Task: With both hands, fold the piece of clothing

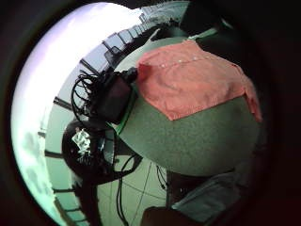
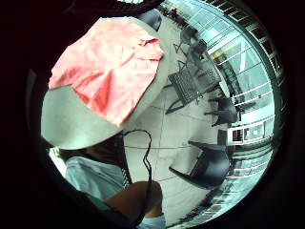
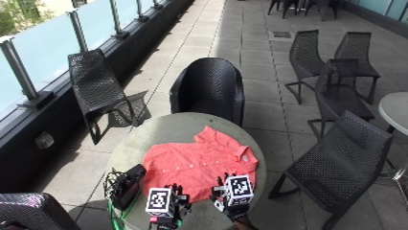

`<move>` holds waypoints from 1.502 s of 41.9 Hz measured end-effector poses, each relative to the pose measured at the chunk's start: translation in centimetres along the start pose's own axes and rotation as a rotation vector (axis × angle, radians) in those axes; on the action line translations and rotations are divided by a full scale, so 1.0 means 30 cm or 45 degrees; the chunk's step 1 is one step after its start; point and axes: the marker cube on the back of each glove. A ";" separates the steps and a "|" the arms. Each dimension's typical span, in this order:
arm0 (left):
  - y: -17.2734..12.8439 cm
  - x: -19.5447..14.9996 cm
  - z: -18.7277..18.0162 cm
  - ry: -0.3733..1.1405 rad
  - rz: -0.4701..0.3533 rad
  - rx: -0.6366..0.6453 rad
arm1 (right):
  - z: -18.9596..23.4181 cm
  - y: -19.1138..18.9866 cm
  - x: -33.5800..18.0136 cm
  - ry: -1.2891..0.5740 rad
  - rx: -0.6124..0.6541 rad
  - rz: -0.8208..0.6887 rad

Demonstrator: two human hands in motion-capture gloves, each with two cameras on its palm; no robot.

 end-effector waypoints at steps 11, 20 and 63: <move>0.008 0.018 -0.019 0.029 0.002 -0.006 | 0.007 0.017 0.007 0.017 -0.031 0.006; 0.011 0.014 -0.027 0.019 -0.004 -0.006 | -0.003 0.012 0.011 0.025 0.015 -0.003; -0.153 -0.158 0.408 -0.078 -0.025 -0.441 | 0.436 -0.152 0.192 0.196 -0.434 0.011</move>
